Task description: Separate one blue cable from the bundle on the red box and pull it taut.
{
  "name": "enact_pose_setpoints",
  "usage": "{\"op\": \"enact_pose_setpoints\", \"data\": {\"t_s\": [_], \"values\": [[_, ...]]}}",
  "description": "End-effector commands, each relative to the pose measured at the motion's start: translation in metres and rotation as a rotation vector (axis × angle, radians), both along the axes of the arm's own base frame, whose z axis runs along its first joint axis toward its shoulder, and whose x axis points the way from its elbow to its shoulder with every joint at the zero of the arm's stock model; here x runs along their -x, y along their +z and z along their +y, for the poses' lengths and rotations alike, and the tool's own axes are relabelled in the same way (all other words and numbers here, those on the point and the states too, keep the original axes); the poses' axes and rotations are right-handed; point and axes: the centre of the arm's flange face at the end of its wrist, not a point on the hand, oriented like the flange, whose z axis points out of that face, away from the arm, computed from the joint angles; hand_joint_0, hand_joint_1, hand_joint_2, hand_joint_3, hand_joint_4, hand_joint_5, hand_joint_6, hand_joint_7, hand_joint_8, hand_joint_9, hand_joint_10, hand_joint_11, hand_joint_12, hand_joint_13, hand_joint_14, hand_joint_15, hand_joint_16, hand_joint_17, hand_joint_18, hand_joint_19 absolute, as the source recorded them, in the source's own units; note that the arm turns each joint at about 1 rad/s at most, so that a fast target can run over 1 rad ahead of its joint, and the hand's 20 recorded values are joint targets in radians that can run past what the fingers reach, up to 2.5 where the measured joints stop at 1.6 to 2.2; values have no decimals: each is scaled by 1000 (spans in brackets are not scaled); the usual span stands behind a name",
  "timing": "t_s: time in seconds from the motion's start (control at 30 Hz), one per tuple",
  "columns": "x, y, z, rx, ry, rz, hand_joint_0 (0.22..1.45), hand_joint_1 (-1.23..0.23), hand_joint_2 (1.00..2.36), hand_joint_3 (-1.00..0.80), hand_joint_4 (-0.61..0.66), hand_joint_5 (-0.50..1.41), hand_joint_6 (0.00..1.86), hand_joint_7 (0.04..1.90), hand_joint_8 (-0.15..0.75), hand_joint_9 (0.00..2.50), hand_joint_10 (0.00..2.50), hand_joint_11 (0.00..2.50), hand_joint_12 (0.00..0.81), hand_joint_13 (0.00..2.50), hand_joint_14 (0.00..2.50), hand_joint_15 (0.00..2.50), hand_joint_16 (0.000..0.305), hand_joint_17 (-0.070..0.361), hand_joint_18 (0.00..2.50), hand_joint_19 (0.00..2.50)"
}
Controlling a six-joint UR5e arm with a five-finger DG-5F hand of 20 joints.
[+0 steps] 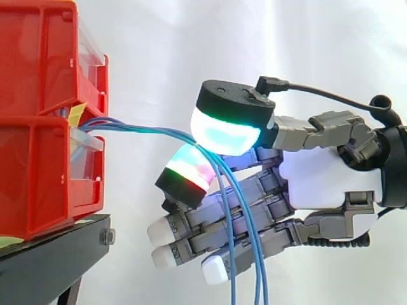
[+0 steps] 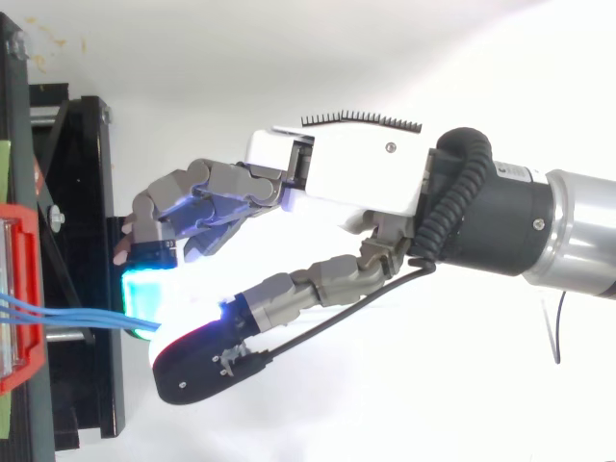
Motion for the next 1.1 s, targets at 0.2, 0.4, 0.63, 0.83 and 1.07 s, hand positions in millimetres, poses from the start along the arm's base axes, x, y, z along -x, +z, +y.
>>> {"op": "enact_pose_setpoints", "data": {"t_s": [0.2, 0.4, 0.63, 0.83, 1.07], "values": [[0, 0, 0, 0, -1, 0, 811, -887, 1024, -101, 139, -212, 786, 1128, 288, 562, 8, 351, 361, 411, 7, 182, 49, 110, 541, 479], [0, 0, 0, 0, -4, 0, 766, -909, 1018, 120, 124, -230, 757, 1134, 266, 431, 8, 318, 356, 346, 5, 168, 49, 110, 514, 440], [0, 2, 0, 0, -4, -3, 720, -949, 1013, 98, 123, -236, 728, 1165, 264, 357, 7, 301, 362, 296, 4, 150, 52, 118, 499, 390], [0, 0, 0, -3, -4, -1, 732, -950, 1018, 73, 122, -228, 700, 1147, 253, 337, 7, 281, 354, 287, 5, 142, 51, 115, 474, 396], [0, 1, 0, -15, -2, -4, 672, -834, 1020, -70, 181, -193, 641, 1215, 284, 442, 7, 302, 361, 330, 4, 149, 50, 113, 504, 409]]}}
